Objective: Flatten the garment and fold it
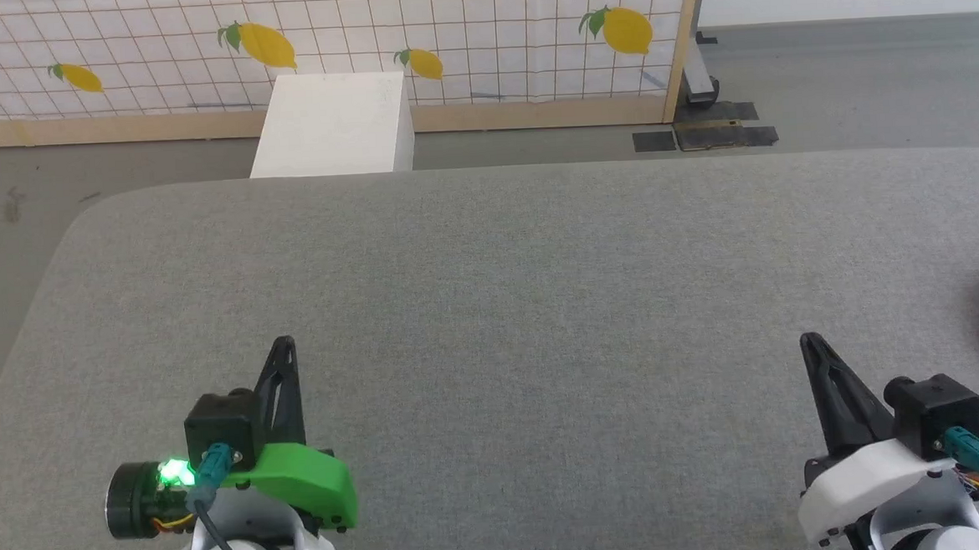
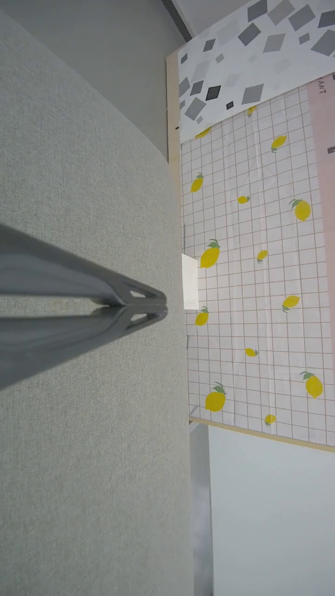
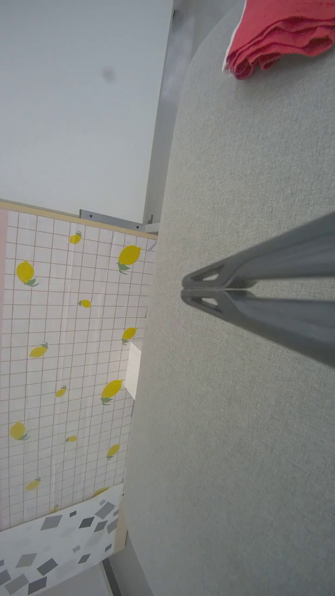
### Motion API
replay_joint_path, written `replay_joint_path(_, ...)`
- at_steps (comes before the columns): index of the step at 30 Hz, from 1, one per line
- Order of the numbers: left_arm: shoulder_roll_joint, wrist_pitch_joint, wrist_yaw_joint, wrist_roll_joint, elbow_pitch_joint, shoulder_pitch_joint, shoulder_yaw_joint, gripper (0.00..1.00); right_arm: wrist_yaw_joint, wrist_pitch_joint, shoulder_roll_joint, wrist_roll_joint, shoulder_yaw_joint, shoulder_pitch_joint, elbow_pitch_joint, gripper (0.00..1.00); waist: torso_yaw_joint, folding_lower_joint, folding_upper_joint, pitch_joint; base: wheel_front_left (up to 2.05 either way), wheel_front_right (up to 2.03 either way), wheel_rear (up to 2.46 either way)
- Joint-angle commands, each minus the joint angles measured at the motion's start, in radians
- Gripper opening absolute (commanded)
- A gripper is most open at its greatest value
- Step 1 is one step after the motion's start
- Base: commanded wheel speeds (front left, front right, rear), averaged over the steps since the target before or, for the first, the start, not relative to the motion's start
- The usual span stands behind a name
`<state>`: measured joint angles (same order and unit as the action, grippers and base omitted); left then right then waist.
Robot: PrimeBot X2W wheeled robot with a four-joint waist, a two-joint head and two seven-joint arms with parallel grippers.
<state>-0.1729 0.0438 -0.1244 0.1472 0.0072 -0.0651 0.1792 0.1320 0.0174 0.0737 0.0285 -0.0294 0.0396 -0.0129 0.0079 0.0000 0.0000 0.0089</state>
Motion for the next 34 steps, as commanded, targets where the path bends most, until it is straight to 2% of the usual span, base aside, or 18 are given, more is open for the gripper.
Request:
replay_joint_path(1,0.017,-0.008,0.013,-0.022,-0.004,0.02,-0.02,0.0,-0.001,-0.004,-0.007,-0.009,0.005,-0.021,0.004,0.0,0.0,0.0,0.0,-0.001,0.0,0.0,0.0)
replay_joint_path(24,0.121,-0.043,0.122,-0.145,-0.007,0.064,-0.176,0.0,-0.001,-0.017,-0.023,-0.028,0.029,-0.039,0.013,0.0,-0.008,0.0,0.0,-0.009,0.0,0.0,0.0)
replay_joint_path(34,0.123,-0.044,0.124,-0.147,-0.007,0.065,-0.179,0.0,-0.001,-0.017,-0.024,-0.028,0.029,-0.04,0.013,0.0,-0.008,0.0,0.0,-0.009,0.0,0.0,0.0)
